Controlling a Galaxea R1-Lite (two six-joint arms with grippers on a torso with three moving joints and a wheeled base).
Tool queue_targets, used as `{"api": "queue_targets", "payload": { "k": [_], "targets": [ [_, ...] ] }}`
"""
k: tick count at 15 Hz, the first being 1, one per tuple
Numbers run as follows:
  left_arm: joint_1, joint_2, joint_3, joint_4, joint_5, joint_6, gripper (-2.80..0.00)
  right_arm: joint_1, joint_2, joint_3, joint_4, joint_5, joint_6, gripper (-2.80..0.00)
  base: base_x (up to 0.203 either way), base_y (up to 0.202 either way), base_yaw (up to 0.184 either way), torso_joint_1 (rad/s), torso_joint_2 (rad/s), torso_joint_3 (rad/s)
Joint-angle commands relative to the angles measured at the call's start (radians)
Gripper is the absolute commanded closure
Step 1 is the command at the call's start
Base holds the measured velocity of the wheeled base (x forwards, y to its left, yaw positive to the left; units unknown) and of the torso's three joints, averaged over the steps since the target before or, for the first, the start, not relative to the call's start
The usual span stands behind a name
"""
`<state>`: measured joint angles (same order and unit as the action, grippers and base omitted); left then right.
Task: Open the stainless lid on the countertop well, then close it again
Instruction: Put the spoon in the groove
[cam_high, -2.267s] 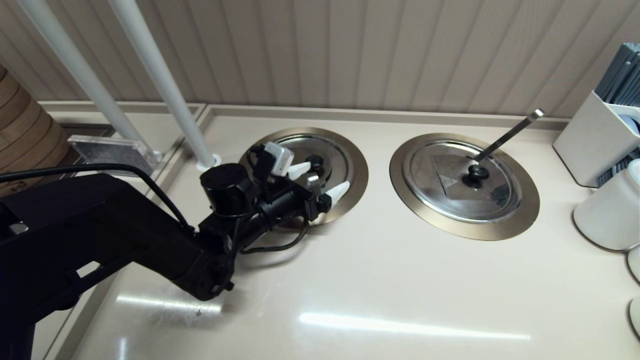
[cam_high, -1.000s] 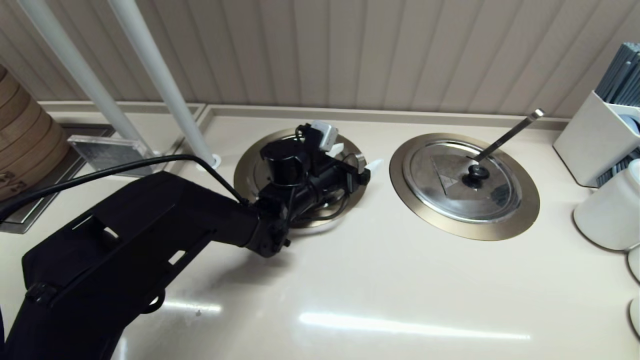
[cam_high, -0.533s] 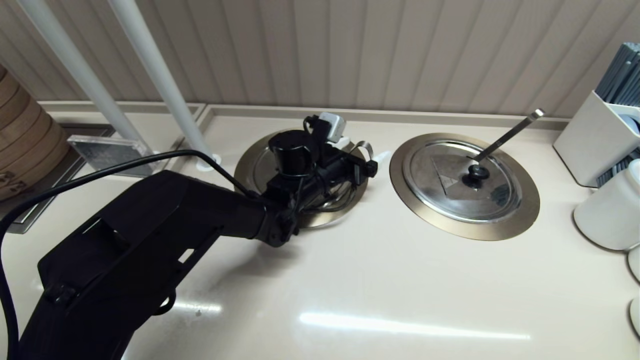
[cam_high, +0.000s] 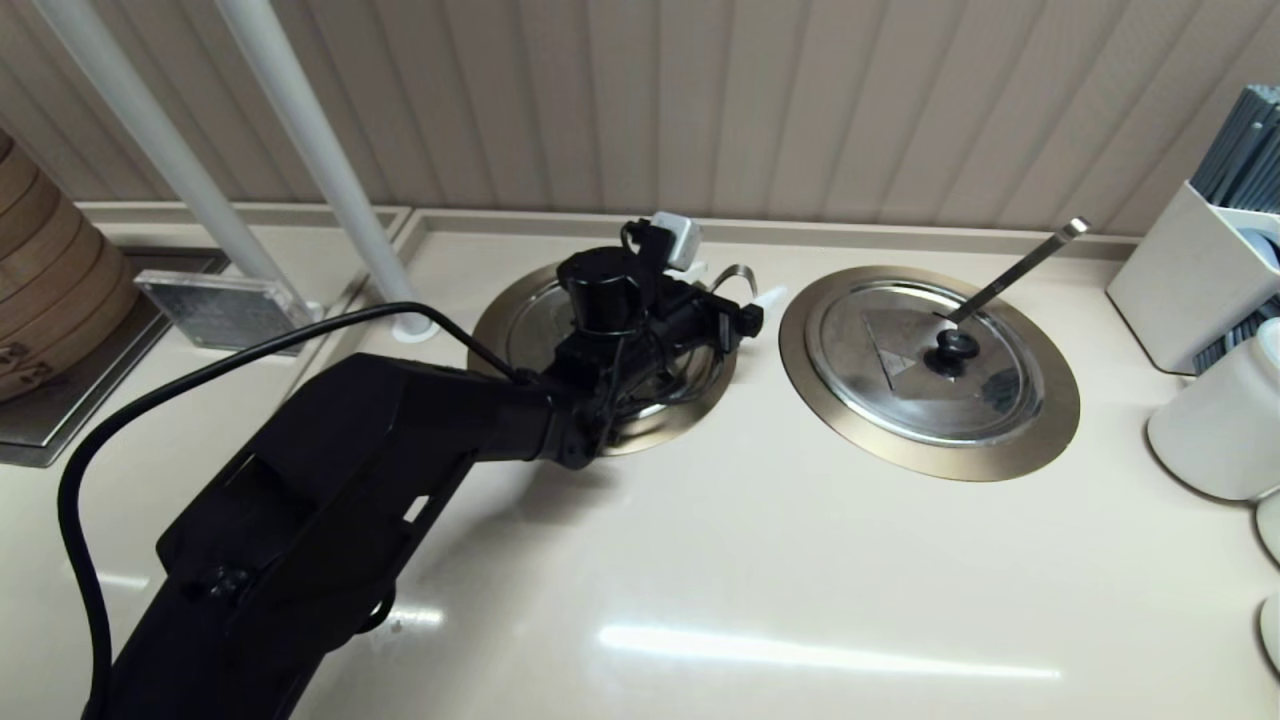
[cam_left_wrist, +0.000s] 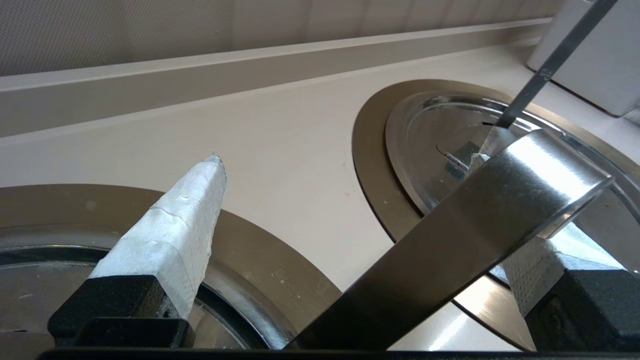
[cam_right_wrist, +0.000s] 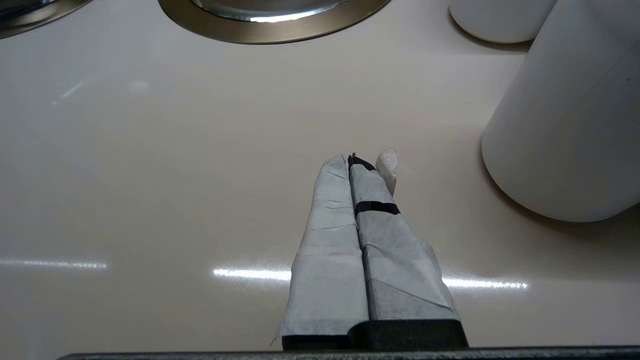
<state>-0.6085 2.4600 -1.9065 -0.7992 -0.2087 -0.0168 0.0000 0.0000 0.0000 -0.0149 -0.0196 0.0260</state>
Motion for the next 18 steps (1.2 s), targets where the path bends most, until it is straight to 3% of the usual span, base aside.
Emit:
{"api": "queue_targets", "payload": {
  "k": [1, 11, 18],
  "targets": [
    [0.004, 0.032, -0.048, 0.009, -0.002, 0.0, -2.8, 0.0, 0.0, 0.005, 0.0, 0.0, 0.0, 0.0, 0.0, 0.0, 0.0, 0.0, 0.0, 0.0],
    [0.094, 0.026, -0.062, 0.032, -0.003, -0.001, -2.8, 0.0, 0.0, 0.005, 0.0, 0.0, 0.0, 0.0, 0.0, 0.0, 0.0, 0.0, 0.0, 0.0],
    [0.116, 0.04, -0.066, 0.031, -0.009, -0.002, -2.8, 0.0, 0.0, 0.005, 0.0, 0.0, 0.0, 0.0, 0.0, 0.0, 0.0, 0.0, 0.0, 0.0]
  ]
}}
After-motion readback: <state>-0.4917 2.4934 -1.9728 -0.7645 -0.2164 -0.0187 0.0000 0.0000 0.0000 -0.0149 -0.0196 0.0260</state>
